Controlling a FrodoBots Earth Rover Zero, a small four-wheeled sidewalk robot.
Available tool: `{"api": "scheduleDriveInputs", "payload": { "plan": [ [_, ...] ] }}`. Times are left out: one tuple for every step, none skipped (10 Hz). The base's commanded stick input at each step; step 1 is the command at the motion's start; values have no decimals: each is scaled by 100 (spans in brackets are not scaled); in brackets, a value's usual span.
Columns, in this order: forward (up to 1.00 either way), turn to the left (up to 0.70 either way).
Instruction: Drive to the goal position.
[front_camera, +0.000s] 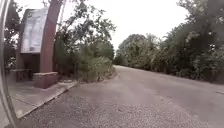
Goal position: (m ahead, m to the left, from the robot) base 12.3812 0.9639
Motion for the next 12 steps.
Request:
{"api": "scheduleDriveInputs", "payload": {
  "plan": [
    [0,0],
    [0,0],
    [0,0],
    [0,0],
    [3,0],
    [0,0],
    [0,0],
    [1,0],
    [2,0],
    [3,0],
    [0,0],
    [0,0]
  ]
}}
